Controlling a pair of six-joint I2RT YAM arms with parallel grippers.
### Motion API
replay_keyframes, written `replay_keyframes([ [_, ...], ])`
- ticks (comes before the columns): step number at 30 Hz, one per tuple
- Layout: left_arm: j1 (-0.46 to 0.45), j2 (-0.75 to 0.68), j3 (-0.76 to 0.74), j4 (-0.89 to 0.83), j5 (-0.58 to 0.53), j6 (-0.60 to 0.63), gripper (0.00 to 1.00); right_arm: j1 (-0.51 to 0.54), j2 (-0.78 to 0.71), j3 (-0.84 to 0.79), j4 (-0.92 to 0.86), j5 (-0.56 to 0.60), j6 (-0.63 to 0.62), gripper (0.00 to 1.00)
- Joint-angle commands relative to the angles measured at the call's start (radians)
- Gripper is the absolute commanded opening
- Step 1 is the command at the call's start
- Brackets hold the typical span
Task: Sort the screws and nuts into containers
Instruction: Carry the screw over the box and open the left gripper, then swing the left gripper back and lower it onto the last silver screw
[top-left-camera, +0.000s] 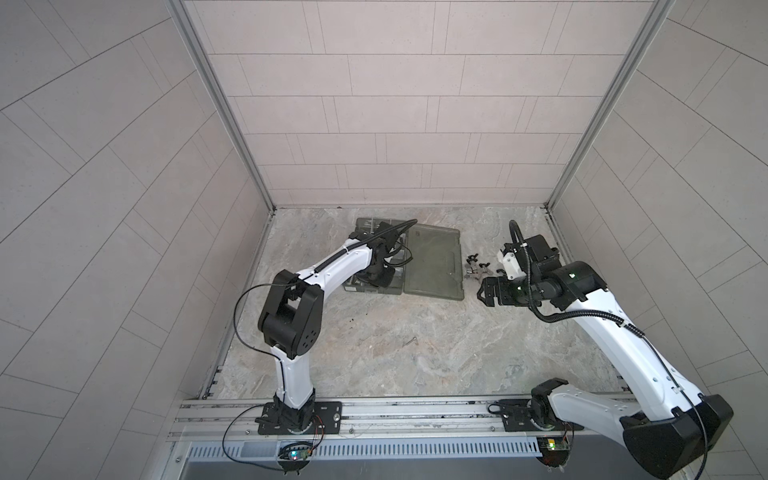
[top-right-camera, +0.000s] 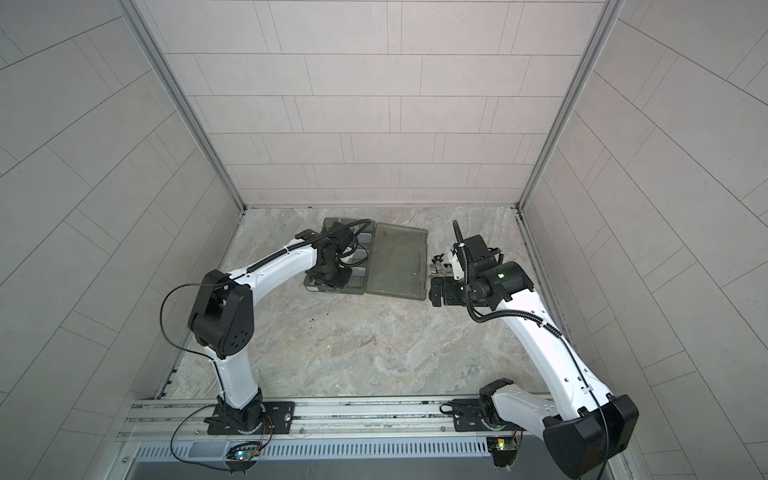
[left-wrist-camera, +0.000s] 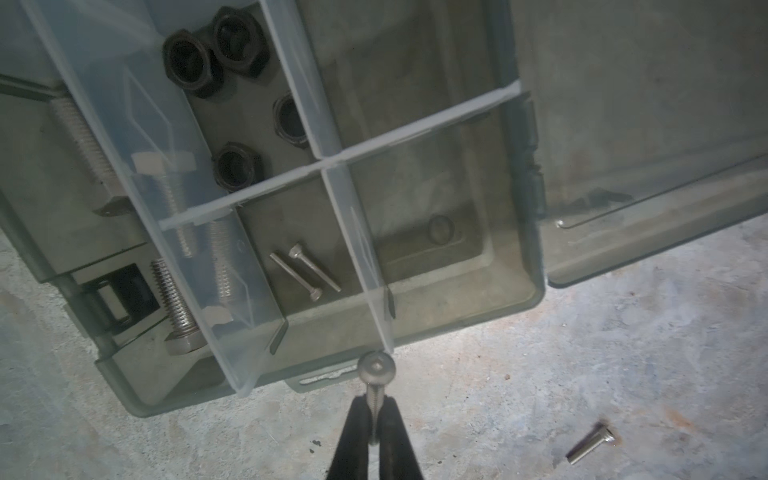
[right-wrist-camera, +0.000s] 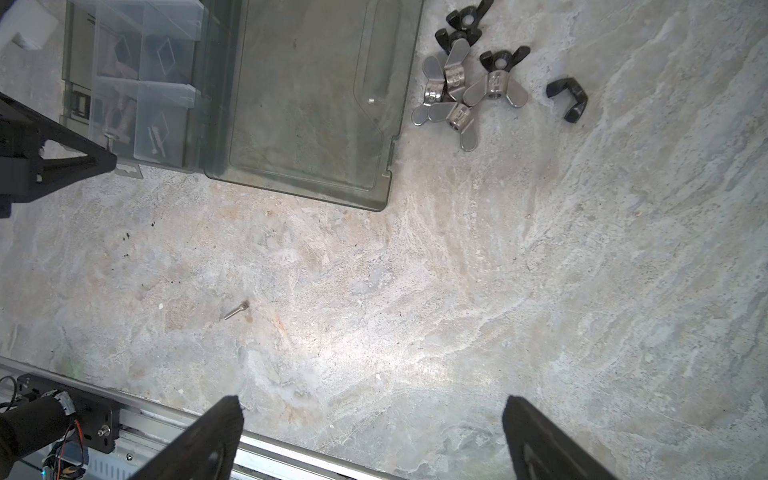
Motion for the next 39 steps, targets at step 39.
replay_keyframes([
  [39,0.002,-0.136,-0.08,0.013,0.114,0.052,0.38,-0.013,0.056,0.058,-0.003,-0.016,-0.005,0.99],
])
